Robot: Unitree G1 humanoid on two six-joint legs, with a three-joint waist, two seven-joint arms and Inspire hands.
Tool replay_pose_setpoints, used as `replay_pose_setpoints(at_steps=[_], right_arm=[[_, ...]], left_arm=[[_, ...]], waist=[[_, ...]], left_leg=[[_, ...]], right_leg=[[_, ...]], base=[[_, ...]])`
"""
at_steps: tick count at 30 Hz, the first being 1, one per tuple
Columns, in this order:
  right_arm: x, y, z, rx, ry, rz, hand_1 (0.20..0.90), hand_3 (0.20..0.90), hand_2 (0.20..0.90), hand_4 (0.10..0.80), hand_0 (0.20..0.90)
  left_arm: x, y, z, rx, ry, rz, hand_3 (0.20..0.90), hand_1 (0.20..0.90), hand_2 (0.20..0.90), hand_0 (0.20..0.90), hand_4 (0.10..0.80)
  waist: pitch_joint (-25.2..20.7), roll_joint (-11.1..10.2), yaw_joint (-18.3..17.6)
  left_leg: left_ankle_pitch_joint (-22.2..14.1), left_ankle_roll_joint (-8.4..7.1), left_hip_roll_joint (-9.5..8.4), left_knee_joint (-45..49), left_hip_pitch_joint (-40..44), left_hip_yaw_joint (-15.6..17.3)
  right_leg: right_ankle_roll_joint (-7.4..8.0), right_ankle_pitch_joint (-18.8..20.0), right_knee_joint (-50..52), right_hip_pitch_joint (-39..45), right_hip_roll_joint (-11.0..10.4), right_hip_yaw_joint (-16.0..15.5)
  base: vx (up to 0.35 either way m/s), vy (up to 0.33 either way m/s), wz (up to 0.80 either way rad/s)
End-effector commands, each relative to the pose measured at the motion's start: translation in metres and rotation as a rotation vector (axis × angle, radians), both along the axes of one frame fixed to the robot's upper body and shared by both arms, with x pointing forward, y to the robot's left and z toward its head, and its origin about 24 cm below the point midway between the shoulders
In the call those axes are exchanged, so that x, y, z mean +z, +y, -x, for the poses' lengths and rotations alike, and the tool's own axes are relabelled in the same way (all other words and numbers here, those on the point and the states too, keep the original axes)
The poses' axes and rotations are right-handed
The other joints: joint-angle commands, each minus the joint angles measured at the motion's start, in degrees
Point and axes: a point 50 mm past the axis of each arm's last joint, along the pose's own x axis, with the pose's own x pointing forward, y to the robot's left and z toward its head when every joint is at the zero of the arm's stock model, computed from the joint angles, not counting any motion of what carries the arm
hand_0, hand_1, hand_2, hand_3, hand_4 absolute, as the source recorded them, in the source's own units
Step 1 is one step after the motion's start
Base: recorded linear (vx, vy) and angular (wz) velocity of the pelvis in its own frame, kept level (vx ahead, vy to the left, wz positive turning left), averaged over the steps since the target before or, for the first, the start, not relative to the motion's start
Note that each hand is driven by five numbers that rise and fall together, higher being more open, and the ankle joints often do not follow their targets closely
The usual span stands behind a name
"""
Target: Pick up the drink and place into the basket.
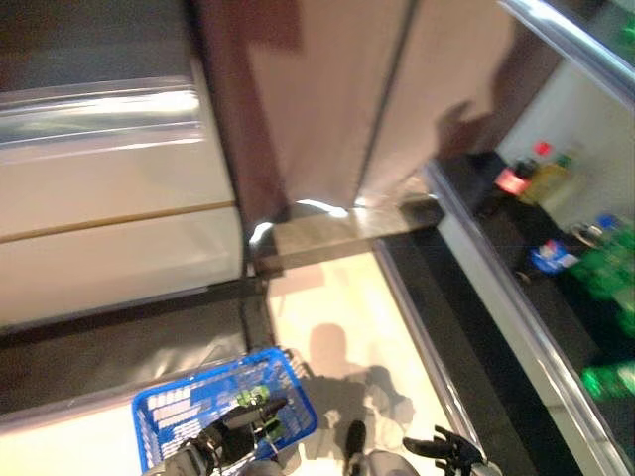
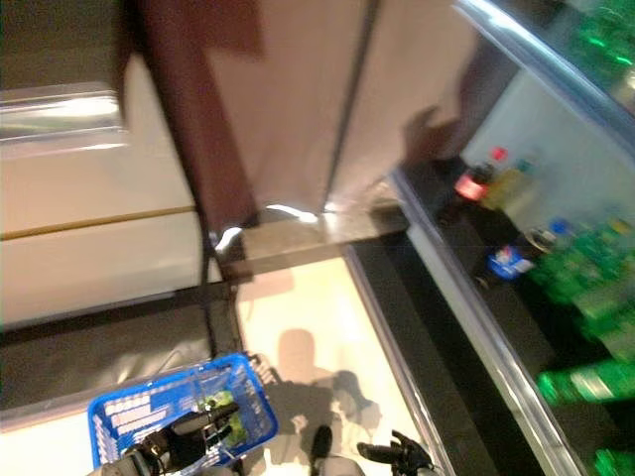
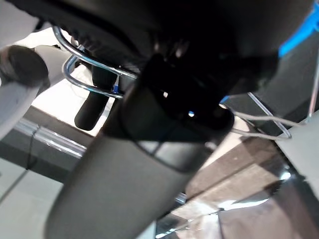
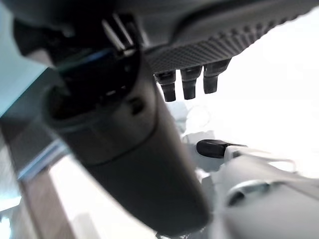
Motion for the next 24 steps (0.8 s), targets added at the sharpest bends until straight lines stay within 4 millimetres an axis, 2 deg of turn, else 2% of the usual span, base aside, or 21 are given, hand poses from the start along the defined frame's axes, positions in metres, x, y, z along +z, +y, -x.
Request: replay_pose_setpoints(at_steps=[1,2,3,4,5,6,9,10,13,15,16,17,18,19,20,22,24], right_arm=[[-0.001,-0.008,0.017,0.013,0.039,0.040,0.900,0.900,0.900,0.800,0.900],[-0.001,-0.009,0.020,0.004,0.046,0.040,0.900,0.900,0.900,0.800,0.900],[-0.001,-0.012,0.022,0.051,0.055,0.051,0.900,0.900,0.900,0.800,0.900],[-0.001,-0.013,0.022,0.060,0.058,0.054,0.900,0.900,0.900,0.800,0.900],[-0.001,-0.014,0.023,0.051,0.062,0.055,0.900,0.900,0.900,0.800,0.900],[-0.001,-0.016,0.026,0.035,0.077,0.054,0.900,0.900,0.900,0.800,0.900],[-0.002,-0.018,0.035,0.035,0.112,0.057,0.900,0.900,0.900,0.800,0.900],[-0.003,-0.019,0.039,0.039,0.123,0.064,0.900,0.900,0.900,0.800,0.900],[-0.002,-0.023,0.043,0.035,0.134,0.081,0.900,0.900,0.900,0.800,0.900],[0.000,-0.028,0.042,0.019,0.132,0.094,0.900,0.900,0.900,0.800,0.900],[0.001,-0.032,0.040,0.020,0.133,0.102,0.900,0.900,0.900,0.800,0.900],[0.001,-0.032,0.040,0.025,0.134,0.105,0.900,0.900,0.900,0.800,0.900],[0.003,-0.036,0.036,0.044,0.138,0.111,0.900,0.900,0.900,0.800,0.900],[0.003,-0.036,0.035,0.058,0.141,0.115,0.900,0.900,0.900,0.800,0.900],[0.004,-0.039,0.033,0.080,0.143,0.121,0.900,0.900,0.900,0.800,0.900],[0.006,-0.042,0.027,0.097,0.140,0.126,0.900,0.900,0.900,0.800,0.900],[0.006,-0.042,0.025,0.083,0.136,0.123,0.900,0.900,0.900,0.800,0.900]], left_arm=[[0.021,-0.029,-0.045,-0.029,-0.282,0.170,0.200,0.300,0.300,0.300,0.100],[0.020,-0.030,-0.043,-0.041,-0.278,0.170,0.200,0.300,0.300,0.300,0.100],[0.019,-0.029,-0.041,-0.007,-0.283,0.177,0.200,0.300,0.300,0.300,0.100],[0.019,-0.028,-0.041,0.004,-0.288,0.176,0.200,0.300,0.300,0.300,0.100],[0.019,-0.028,-0.040,0.002,-0.290,0.177,0.200,0.300,0.300,0.300,0.100],[0.019,-0.025,-0.039,0.015,-0.290,0.171,0.200,0.300,0.300,0.300,0.100],[0.019,-0.023,-0.039,0.035,-0.294,0.174,0.200,0.300,0.300,0.300,0.100],[0.018,-0.023,-0.037,0.049,-0.291,0.175,0.200,0.300,0.300,0.300,0.100],[0.017,-0.027,-0.037,0.056,-0.290,0.182,0.200,0.300,0.300,0.300,0.100],[0.015,-0.028,-0.033,0.041,-0.281,0.183,0.200,0.300,0.300,0.300,0.100],[0.013,-0.029,-0.027,0.051,-0.273,0.185,0.200,0.300,0.300,0.300,0.100],[0.012,-0.028,-0.026,0.059,-0.271,0.186,0.200,0.300,0.300,0.300,0.100],[0.010,-0.026,-0.020,0.084,-0.265,0.183,0.200,0.300,0.300,0.300,0.100],[0.010,-0.025,-0.019,0.100,-0.263,0.183,0.200,0.300,0.300,0.300,0.100],[0.009,-0.023,-0.015,0.125,-0.257,0.180,0.200,0.300,0.300,0.300,0.100],[0.007,-0.023,-0.011,0.146,-0.251,0.174,0.200,0.300,0.300,0.300,0.100],[0.005,-0.025,-0.010,0.124,-0.230,0.172,0.200,0.300,0.300,0.300,0.100]], waist=[[-4.2,2.6,0.3],[-4.5,2.7,0.5],[-5.0,3.0,0.8],[-5.3,3.3,0.6],[-5.5,3.5,0.8],[-5.7,3.7,-0.1],[-6.2,3.3,-1.0],[-6.1,3.1,-1.0],[-5.7,3.0,-1.2],[-5.5,3.1,-0.9],[-5.5,2.9,-0.4],[-5.6,2.9,-0.2],[-5.9,2.7,0.5],[-5.9,2.7,0.6],[-6.1,2.6,1.2],[-6.2,2.6,1.8],[-6.9,3.5,1.5]], left_leg=[[-0.6,1.09,-3.95,-0.1,-3.6,-3.8],[-0.3,0.91,-3.74,-0.1,-3.7,-2.3],[0.4,0.54,-2.73,0.0,-3.6,1.5],[0.8,0.58,-2.16,0.1,-3.8,3.2],[1.1,0.47,-1.59,0.2,-3.7,4.7],[1.0,1.05,-0.88,0.4,-3.7,6.0],[2.3,-0.41,0.84,0.5,-3.7,7.0],[3.3,-1.45,1.66,0.6,-3.6,7.2],[4.8,-2.84,3.17,0.9,-3.6,7.2],[4.9,-3.21,3.19,1.0,-4.0,4.6],[4.4,-3.26,2.31,1.4,-4.1,0.2],[4.1,-3.25,1.92,1.6,-4.1,-1.3],[2.7,-3.24,0.42,2.7,-4.1,-7.7],[2.3,-3.35,0.14,3.3,-4.0,-9.2],[1.3,-3.54,-0.67,4.5,-3.7,-13.3],[1.2,-3.14,-1.47,5.7,-4.1,-16.7],[0.6,-4.00,-1.26,4.6,-2.7,-17.1]], right_leg=[[4.26,4.5,-1.1,2.9,-3.6,-0.5],[4.07,4.9,-2.6,3.5,-3.7,-1.2],[3.78,6.0,-4.8,4.9,-5.4,-4.4],[3.52,5.7,-5.5,5.5,-5.6,-5.4],[3.13,5.4,-6.2,5.9,-5.2,-5.5],[2.51,3.6,-6.4,5.9,-3.8,-4.0],[1.89,3.0,-10.5,6.8,-0.7,-2.1],[1.90,4.1,-12.4,7.1,-0.4,-2.3],[1.42,5.5,-14.8,7.8,0.5,-2.1],[1.07,5.4,-15.3,8.0,1.2,-0.9],[1.03,5.4,-15.8,8.1,1.5,0.8],[1.08,5.5,-15.9,8.2,1.6,1.3],[1.16,5.7,-16.3,8.1,1.6,3.7],[1.14,5.7,-16.5,8.2,1.6,4.5],[1.05,5.9,-16.9,8.3,1.6,6.7],[0.55,6.9,-17.0,7.4,1.2,8.5],[1.11,6.1,-17.1,8.2,0.6,9.3]], base=[[-0.129,-0.052,-1.19],[-0.183,-0.088,-1.45],[-0.201,-0.123,-1.55],[-0.223,-0.144,-1.90],[-0.238,-0.257,-1.94],[-0.214,-0.295,-2.23],[-0.178,-0.375,-1.71],[-0.111,-0.309,-0.65],[-0.130,-0.226,-0.80],[-0.090,-0.154,-0.58],[-0.031,-0.106,-0.49],[0.020,-0.090,-0.72],[0.052,-0.024,-0.72],[0.078,-0.025,-1.11],[0.005,0.009,-1.31],[0.004,0.031,-1.37],[0.128,0.088,-0.86]])
